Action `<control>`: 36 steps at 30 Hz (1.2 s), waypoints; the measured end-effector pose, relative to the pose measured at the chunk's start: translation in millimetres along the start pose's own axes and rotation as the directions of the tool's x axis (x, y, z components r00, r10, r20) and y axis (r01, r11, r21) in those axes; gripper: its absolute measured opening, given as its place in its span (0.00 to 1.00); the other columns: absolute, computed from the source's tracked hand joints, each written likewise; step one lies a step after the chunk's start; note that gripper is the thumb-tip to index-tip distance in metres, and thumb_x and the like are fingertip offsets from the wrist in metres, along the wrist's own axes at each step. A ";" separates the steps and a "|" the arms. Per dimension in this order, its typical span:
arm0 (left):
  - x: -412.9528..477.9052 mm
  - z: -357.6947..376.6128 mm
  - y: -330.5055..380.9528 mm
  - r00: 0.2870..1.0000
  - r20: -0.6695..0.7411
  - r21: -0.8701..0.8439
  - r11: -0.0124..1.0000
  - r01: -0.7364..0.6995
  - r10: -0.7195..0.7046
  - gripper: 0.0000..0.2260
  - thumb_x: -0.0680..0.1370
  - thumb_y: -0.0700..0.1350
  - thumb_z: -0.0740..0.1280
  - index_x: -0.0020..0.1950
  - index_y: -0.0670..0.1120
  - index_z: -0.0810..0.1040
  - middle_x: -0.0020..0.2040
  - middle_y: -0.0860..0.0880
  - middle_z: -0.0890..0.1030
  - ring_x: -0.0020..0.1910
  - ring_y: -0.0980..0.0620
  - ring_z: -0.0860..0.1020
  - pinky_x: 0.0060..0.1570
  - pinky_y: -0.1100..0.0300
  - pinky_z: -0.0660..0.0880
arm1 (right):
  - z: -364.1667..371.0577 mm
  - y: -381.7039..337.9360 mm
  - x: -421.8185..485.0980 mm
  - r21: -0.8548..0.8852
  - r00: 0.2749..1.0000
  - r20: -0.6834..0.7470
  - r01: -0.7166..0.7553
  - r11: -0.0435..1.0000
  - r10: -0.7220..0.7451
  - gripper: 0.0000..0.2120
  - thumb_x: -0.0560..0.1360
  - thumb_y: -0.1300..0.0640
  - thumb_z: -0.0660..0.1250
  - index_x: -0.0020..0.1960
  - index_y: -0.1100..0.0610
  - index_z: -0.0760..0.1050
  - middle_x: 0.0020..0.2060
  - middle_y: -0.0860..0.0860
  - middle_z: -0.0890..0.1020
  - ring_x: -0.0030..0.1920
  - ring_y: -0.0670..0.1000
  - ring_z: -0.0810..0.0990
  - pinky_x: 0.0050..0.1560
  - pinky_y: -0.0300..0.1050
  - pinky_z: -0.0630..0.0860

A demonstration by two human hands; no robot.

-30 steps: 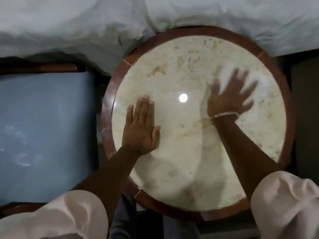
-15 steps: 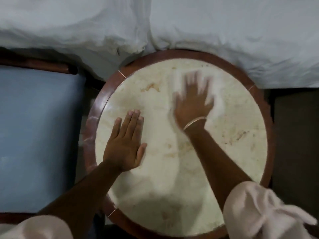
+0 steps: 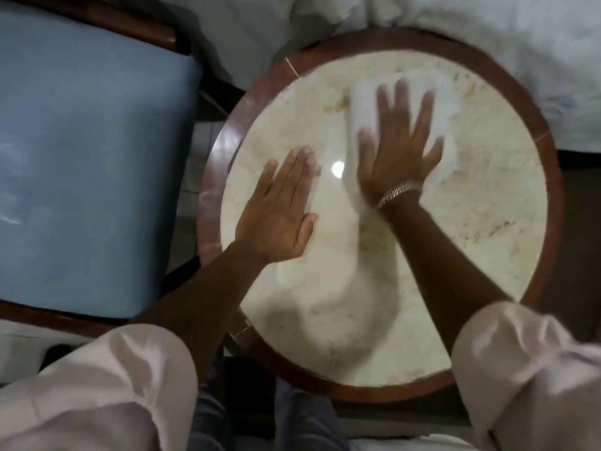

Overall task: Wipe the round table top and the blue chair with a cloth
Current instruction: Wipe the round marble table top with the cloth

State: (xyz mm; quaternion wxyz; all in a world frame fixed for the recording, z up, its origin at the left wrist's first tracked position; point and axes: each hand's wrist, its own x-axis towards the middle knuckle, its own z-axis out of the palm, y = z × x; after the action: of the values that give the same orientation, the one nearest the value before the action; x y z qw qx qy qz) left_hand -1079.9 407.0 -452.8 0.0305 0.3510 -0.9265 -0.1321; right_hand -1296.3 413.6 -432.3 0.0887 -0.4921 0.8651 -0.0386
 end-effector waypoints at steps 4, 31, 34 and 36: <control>0.0 0.7 1.9 1.000 -0.011 0.030 1.000 0.002 -0.002 0.34 0.81 0.54 0.56 0.82 0.37 0.54 0.83 0.38 0.59 0.83 0.40 0.56 0.82 0.43 0.53 | -4.8 52.2 -139.8 0.039 0.951 0.039 -0.309 0.950 0.307 0.30 0.81 0.40 0.47 0.81 0.43 0.48 0.83 0.47 0.51 0.82 0.58 0.46 0.74 0.74 0.53; -74.7 -17.3 30.8 0.931 -0.002 -0.025 0.931 0.365 -0.365 0.32 0.81 0.61 0.53 0.84 0.53 0.55 0.84 0.43 0.61 0.82 0.39 0.60 0.80 0.33 0.49 | 14.5 -21.8 -126.5 -0.022 0.974 0.213 -0.075 0.997 0.078 0.33 0.83 0.46 0.52 0.81 0.59 0.46 0.82 0.59 0.47 0.82 0.60 0.46 0.76 0.71 0.49; -117.2 -14.5 60.1 0.870 -0.013 -0.058 0.868 0.492 -0.494 0.33 0.81 0.60 0.56 0.84 0.52 0.54 0.84 0.44 0.59 0.83 0.39 0.57 0.79 0.31 0.48 | 16.8 -23.7 -131.3 -0.064 0.983 0.171 -0.053 0.997 0.063 0.33 0.82 0.43 0.47 0.82 0.59 0.45 0.82 0.59 0.48 0.82 0.59 0.46 0.77 0.71 0.50; -156.3 -8.9 82.3 0.874 0.007 -0.035 0.874 0.485 -0.485 0.34 0.79 0.60 0.61 0.83 0.51 0.59 0.84 0.43 0.61 0.82 0.38 0.60 0.77 0.29 0.50 | 21.7 -18.9 -133.4 -0.080 0.991 0.123 -0.047 0.996 0.056 0.34 0.82 0.42 0.46 0.81 0.59 0.47 0.82 0.59 0.50 0.82 0.60 0.47 0.77 0.70 0.50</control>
State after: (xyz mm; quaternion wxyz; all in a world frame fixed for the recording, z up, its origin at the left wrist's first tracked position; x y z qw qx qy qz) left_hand -1014.0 567.1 -416.7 0.0033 0.5716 -0.8064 -0.1516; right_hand -1209.4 518.9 -435.4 0.1246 -0.4741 0.8712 0.0277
